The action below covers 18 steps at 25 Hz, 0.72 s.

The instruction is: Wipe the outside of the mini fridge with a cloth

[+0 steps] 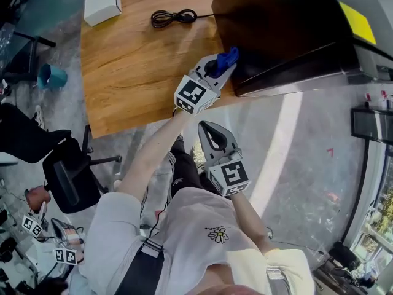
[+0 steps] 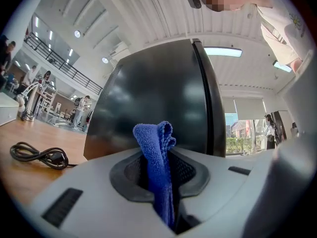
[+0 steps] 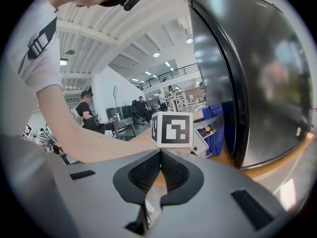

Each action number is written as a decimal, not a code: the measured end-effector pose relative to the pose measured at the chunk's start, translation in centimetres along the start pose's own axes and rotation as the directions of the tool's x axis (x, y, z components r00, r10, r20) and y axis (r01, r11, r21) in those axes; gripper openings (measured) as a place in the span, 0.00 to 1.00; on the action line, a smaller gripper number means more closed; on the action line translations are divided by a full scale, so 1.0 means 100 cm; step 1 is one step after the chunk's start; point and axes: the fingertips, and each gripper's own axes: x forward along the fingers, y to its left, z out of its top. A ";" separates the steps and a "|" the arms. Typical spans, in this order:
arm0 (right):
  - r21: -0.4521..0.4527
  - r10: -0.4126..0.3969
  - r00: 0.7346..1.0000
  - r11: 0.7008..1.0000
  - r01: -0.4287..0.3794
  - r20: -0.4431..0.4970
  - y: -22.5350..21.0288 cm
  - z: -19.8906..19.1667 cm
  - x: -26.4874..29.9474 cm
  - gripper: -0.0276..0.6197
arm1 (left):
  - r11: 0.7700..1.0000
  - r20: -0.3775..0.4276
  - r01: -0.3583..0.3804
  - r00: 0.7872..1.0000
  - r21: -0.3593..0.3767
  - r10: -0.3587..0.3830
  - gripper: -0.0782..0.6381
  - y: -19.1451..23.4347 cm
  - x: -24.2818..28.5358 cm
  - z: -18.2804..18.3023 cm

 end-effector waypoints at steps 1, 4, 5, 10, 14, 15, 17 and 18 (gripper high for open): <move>-0.003 0.004 1.000 1.000 -0.004 0.002 0.002 -0.002 -0.005 0.06 | 1.000 0.000 -0.002 1.000 0.001 0.002 0.20 -0.007 -0.003 -0.001; -0.013 0.016 1.000 1.000 -0.016 0.005 0.007 -0.005 -0.026 0.06 | 1.000 0.004 -0.012 1.000 -0.005 0.012 0.20 -0.030 -0.009 -0.001; -0.016 0.020 1.000 1.000 -0.019 0.006 0.008 -0.006 -0.032 0.06 | 1.000 0.005 -0.015 1.000 -0.006 0.015 0.20 -0.038 -0.011 -0.001; -0.032 0.036 0.999 0.999 -0.035 0.010 0.017 -0.013 -0.050 0.06 | 1.000 0.008 -0.026 1.000 -0.008 0.026 0.20 -0.060 -0.022 -0.005; -0.045 0.050 0.999 0.998 -0.049 0.016 0.021 -0.015 -0.061 0.06 | 0.999 0.006 -0.037 0.999 -0.008 0.037 0.20 -0.073 -0.028 -0.007; -0.047 0.052 0.999 0.998 -0.051 0.017 0.021 -0.015 -0.063 0.06 | 0.999 0.003 -0.034 0.999 -0.005 0.034 0.20 -0.075 -0.029 -0.008; -0.048 0.050 0.999 0.998 -0.049 0.021 0.019 -0.016 -0.068 0.06 | 1.000 -0.006 -0.021 1.000 0.009 0.021 0.20 -0.083 -0.030 -0.010; -0.047 0.047 0.999 0.998 -0.046 0.022 0.018 -0.017 -0.070 0.06 | 1.000 -0.011 -0.015 1.000 0.014 0.015 0.20 -0.087 -0.030 -0.012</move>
